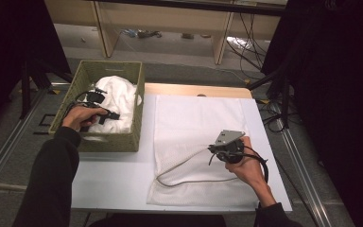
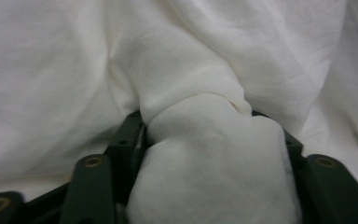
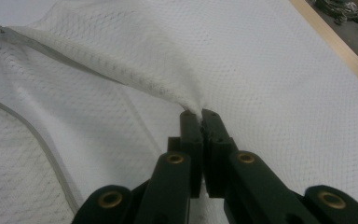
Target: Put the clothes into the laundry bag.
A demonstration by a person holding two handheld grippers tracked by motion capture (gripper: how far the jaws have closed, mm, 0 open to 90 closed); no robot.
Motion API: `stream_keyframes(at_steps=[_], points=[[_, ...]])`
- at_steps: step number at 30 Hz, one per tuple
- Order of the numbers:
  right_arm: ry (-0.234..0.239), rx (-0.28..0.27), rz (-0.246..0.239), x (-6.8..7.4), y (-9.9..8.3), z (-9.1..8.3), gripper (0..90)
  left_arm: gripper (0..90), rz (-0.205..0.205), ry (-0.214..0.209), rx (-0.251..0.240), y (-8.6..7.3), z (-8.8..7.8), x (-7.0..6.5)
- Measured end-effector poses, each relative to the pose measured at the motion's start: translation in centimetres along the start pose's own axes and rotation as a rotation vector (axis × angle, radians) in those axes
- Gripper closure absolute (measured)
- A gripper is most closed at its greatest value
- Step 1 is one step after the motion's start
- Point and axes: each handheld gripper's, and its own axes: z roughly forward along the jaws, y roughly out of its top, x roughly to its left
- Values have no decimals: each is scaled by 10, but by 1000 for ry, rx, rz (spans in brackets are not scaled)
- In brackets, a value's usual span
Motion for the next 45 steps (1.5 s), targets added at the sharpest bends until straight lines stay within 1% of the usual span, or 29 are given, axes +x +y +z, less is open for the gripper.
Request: stream_keyframes(at_steps=[1, 2, 3, 4, 5, 7, 9, 10, 13, 15, 16, 17, 18, 20, 21, 22, 23, 24, 25, 26, 27, 29, 34, 35, 36, 37, 39, 41, 45], points=[[-11, -6, 11, 1, 0, 1, 897, 359, 6, 79, 9, 2, 0, 0], [-7, 0, 4, 1, 0, 1, 896, 143, 27, 197, 2, 4, 0, -2], [-8, 0, 2, 1, 0, 0, 896, 102, 41, 283, 11, 6, -2, -2], [-8, 0, 2, 1, 0, 0, 896, 59, 41, 283, 11, 6, -2, -2], [-6, -2, -12, 0, 0, 0, 896, 59, 25, 337, -1, 7, -3, -2], [-2, 7, -1, 0, -1, 0, 896, 0, -31, 392, 20, 6, -5, 3], [-2, 7, -3, 0, -1, 1, 896, 0, -68, 402, 36, 4, -4, 8], [-2, 7, -3, 0, -1, 1, 896, 0, -106, 376, 54, 1, 0, 13], [-1, 12, -6, 1, -1, 2, 896, 0, -193, 215, 52, -10, 15, 26], [0, 10, -8, 1, -2, 2, 896, 3, -230, 168, 79, -10, 18, 30], [-3, 14, 9, 2, -2, 1, 896, 206, -227, 139, 79, -9, 17, 29], [-8, 9, 4, 2, -2, 1, 897, 335, -212, 65, 76, -6, 13, 25], [-8, 9, 4, 2, -2, 1, 897, 410, -212, 65, 76, -6, 13, 25], [-3, 7, 3, 1, -2, 2, 896, 434, -177, 15, 77, -6, 10, 22], [-4, 9, 0, 1, -1, 2, 897, 437, -107, -67, 87, -6, 7, 21], [-1, 8, -1, 2, -1, 2, 897, 431, -79, -92, 79, -6, 6, 20], [-1, 8, -1, 2, -1, 2, 897, 405, -79, -92, 79, -6, 6, 20], [3, 9, -7, 1, -1, 2, 897, 334, -60, -47, 85, -5, 7, 18], [5, 11, -6, 1, -1, 2, 896, 237, -86, 55, 70, -4, 13, 10], [5, 11, -6, 1, -1, 2, 896, 125, -86, 55, 70, -4, 13, 10], [-4, 10, 9, 2, -2, 2, 896, 0, -78, 138, 87, -2, 18, 11], [3, 11, -4, 1, -2, 1, 896, 0, -112, 173, 120, -2, 23, 15], [6, 9, -6, 2, -3, 1, 896, 0, -157, 121, 141, -4, 27, 21], [5, 7, -7, 2, -3, 1, 897, 129, -140, 70, 126, -2, 23, 20], [5, 7, -7, 2, -3, 1, 897, 306, -140, 70, 126, -2, 23, 20], [3, 4, -6, 2, -3, 1, 896, 306, -131, 51, 130, -2, 22, 19], [5, 3, 1, 1, -3, 0, 896, 447, -141, 23, 107, -5, 19, 19], [0, 2, 3, 1, -3, -1, 896, 503, -143, 9, 78, -8, 16, 20], [2, 2, 6, 2, -3, -1, 897, 549, -133, 13, 23, -10, 11, 16]])
